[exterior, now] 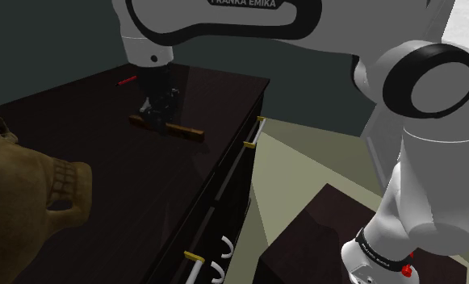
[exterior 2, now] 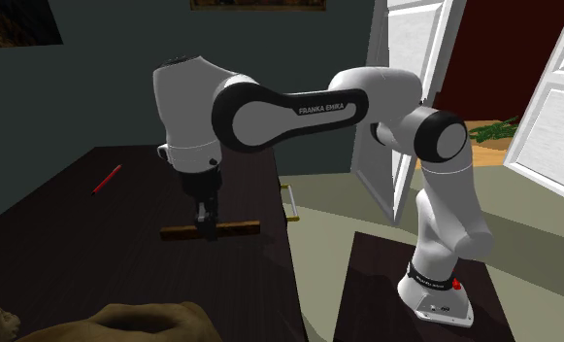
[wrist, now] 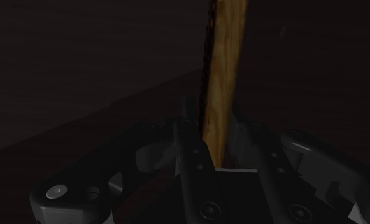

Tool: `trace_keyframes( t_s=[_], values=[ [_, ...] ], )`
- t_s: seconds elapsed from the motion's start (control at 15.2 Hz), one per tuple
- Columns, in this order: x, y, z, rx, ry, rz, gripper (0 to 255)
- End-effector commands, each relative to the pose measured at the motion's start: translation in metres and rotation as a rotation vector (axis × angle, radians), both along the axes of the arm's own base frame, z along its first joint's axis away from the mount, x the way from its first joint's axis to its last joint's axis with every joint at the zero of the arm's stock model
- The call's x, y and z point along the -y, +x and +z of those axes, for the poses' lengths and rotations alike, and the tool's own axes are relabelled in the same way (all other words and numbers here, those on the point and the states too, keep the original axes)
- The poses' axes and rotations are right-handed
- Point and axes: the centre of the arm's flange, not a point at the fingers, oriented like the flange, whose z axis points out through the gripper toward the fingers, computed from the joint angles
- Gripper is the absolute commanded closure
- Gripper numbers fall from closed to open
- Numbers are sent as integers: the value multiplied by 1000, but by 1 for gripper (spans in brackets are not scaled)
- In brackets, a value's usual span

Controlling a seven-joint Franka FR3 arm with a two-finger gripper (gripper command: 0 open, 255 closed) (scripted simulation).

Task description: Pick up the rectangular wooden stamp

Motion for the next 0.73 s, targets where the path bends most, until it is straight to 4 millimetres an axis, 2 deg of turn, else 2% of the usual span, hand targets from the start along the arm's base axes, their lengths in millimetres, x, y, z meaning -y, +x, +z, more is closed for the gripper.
trace_keyframes(
  t_s=[0.0, 0.07, 0.66],
  values=[
    [2, 1, -7, -11, -10, -4, 255],
    [3, 0, -10, -11, -10, -4, 255],
    [0, 3, 37, -11, -10, -3, 255]
  ],
)
